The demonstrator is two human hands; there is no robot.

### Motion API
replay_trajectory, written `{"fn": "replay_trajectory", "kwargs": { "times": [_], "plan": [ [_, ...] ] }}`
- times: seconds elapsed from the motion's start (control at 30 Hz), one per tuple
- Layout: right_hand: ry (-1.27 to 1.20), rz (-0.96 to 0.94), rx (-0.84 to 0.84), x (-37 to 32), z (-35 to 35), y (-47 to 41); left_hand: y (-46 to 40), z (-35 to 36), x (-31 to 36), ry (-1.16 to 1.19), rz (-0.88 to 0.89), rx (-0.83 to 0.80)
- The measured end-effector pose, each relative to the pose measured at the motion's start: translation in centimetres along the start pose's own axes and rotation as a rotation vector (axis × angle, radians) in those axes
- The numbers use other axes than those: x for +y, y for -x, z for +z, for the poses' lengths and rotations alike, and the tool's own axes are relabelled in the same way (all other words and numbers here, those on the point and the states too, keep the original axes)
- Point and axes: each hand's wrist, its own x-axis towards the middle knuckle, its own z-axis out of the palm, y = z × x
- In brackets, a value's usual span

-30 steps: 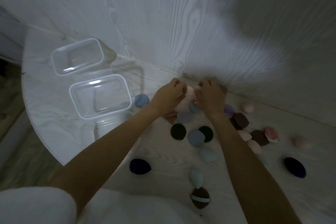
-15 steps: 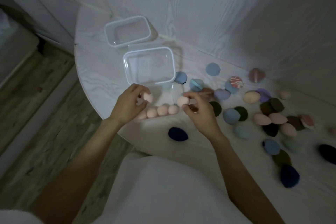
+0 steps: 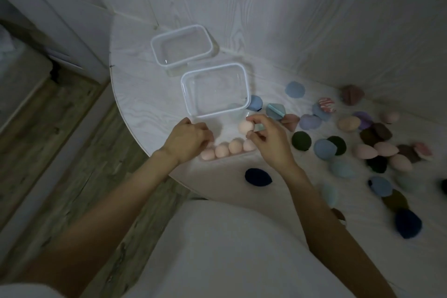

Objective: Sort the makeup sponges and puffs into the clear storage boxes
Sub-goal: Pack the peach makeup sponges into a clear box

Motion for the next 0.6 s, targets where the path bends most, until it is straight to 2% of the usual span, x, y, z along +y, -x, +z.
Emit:
{"fn": "replay_trajectory", "kwargs": {
  "times": [0.3, 0.43, 0.6],
  "plan": [
    [0.106, -0.008, -0.035, -1.1, 2.5, -0.6, 0.8, 1.1, 0.0, -0.038, -0.039, 0.123],
    [0.447, -0.061, -0.016, -1.8, 4.3, -1.5, 0.8, 1.9, 0.1, 0.091, -0.065, 0.154],
    [0.745, -0.09, -0.01, -2.6, 5.9, -2.3, 1.0, 2.5, -0.5, 0.093, -0.089, 0.167]
  ]
}}
